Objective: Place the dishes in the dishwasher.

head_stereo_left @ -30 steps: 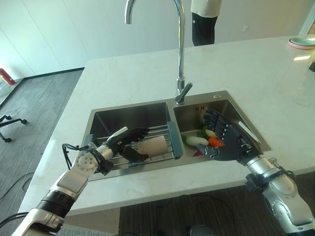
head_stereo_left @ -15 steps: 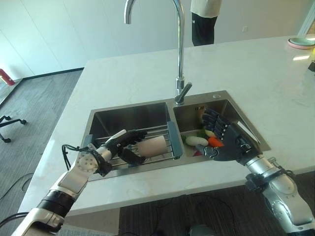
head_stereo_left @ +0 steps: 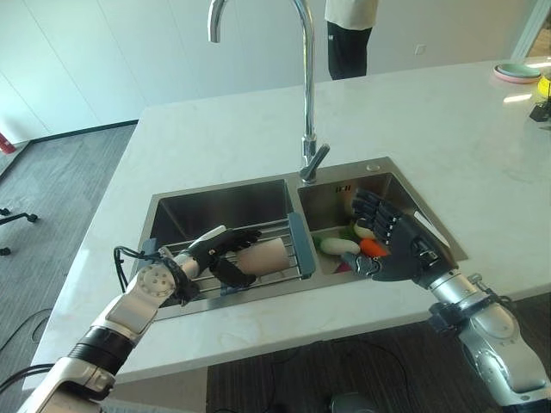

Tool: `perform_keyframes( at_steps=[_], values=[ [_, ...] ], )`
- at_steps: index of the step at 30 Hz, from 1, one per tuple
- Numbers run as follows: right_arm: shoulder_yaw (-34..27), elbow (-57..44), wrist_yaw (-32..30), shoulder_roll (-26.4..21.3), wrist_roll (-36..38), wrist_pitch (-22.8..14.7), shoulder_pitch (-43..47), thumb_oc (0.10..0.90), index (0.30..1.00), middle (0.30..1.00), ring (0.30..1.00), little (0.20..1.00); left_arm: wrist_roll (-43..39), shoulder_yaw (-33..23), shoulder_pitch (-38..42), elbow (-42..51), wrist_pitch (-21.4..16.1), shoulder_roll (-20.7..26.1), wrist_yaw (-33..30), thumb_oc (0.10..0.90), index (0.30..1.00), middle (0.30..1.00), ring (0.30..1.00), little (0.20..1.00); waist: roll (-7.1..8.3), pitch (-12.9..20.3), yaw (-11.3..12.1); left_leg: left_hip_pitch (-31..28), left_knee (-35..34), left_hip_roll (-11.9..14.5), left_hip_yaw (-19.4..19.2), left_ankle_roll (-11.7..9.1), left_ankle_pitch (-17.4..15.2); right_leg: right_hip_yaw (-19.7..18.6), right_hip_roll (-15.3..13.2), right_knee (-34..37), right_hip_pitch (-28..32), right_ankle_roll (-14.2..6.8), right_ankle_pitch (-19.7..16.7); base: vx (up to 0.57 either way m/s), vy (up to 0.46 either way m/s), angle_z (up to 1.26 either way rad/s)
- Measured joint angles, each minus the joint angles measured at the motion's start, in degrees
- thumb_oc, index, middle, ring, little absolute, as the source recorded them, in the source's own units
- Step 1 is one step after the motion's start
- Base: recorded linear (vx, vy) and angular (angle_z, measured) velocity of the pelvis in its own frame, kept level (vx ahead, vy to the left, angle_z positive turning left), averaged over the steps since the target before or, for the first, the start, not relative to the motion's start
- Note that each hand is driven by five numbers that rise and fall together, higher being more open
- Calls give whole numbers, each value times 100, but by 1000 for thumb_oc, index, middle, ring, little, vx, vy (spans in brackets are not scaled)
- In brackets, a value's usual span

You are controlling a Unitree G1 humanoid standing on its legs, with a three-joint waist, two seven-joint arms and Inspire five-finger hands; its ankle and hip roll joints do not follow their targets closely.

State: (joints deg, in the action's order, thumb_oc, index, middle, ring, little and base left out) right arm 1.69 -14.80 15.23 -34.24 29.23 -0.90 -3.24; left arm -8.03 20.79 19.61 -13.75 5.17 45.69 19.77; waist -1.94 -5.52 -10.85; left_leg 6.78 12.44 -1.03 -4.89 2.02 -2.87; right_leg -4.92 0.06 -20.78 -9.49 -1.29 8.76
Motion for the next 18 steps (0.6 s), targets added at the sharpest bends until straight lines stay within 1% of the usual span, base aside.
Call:
perform_keyframes(
  at_steps=[3, 5, 9, 10, 12, 13, 15, 18],
  values=[
    [1, 0, 22, -1, -3, 17, 0, 800, 900, 900, 900, 900, 83, 26, 72, 0, 130, 0, 96, 800, 900, 900, 900, 900, 0, 0, 1, 0, 0, 2, -43, 14, -9, -35, 2, 5, 8, -10, -7, 29, 12, -6],
    [3, 0, 31, -2, -4, 33, 0, 800, 900, 900, 900, 900, 169, 159, 179, -7, 197, 0, 103, 800, 900, 900, 900, 900, 0, 0, 4, 0, 0, 2, -50, 16, -10, -41, 0, 20, 13, -21, -14, 16, 7, -2],
    [39, 0, 67, -4, -6, 41, 0, 800, 900, 900, 900, 900, 224, 197, 255, -8, 258, 0, 228, 800, 900, 900, 900, 900, 0, 0, -9, -1, 1, 2, -78, 30, -21, -69, 1, 35, 12, -32, -22, 15, 6, -3],
    [40, 0, 72, -5, -6, 53, 0, 800, 900, 900, 900, 900, 260, 198, 284, -8, 304, 0, 285, 761, 841, 841, 841, 841, 0, 0, -7, -1, 1, 2, -84, 32, -22, -75, 1, 36, 12, -33, -23, 0, 0, 0],
    [44, 0, 74, -23, -7, 64, 0, 800, 900, 900, 900, 900, 444, 234, 385, -8, 424, 14, 483, 546, 519, 519, 519, 519, 0, 0, -4, -1, 1, 2, -88, 34, -24, -78, 0, 46, 17, -37, -26, 0, 0, 0],
    [52, 0, 73, -41, -7, 70, 0, 800, 900, 900, 900, 900, 498, 274, 436, -8, 471, 27, 535, 405, 307, 307, 307, 307, 0, 0, -3, -2, 1, 1, -87, 35, -24, -78, 0, 49, 21, -38, -28, 0, 0, 0],
    [98, 0, 66, -66, -7, 121, 4, 800, 900, 900, 900, 900, 650, 389, 589, -19, 484, 35, 607, 400, 300, 300, 300, 300, 0, 0, -5, -11, -1, 2, -89, 36, -25, -78, -1, 61, 34, -39, -30, 35, 2, 0],
    [165, 0, 68, -98, -7, 148, 3, 800, 900, 900, 900, 900, 659, 423, 649, 1, 511, 34, 712, 400, 300, 300, 300, 300, 0, 0, -12, -34, -12, 2, -93, 36, -28, -83, 0, 69, 51, -40, -29, 14, -1, 0]
  ],
)
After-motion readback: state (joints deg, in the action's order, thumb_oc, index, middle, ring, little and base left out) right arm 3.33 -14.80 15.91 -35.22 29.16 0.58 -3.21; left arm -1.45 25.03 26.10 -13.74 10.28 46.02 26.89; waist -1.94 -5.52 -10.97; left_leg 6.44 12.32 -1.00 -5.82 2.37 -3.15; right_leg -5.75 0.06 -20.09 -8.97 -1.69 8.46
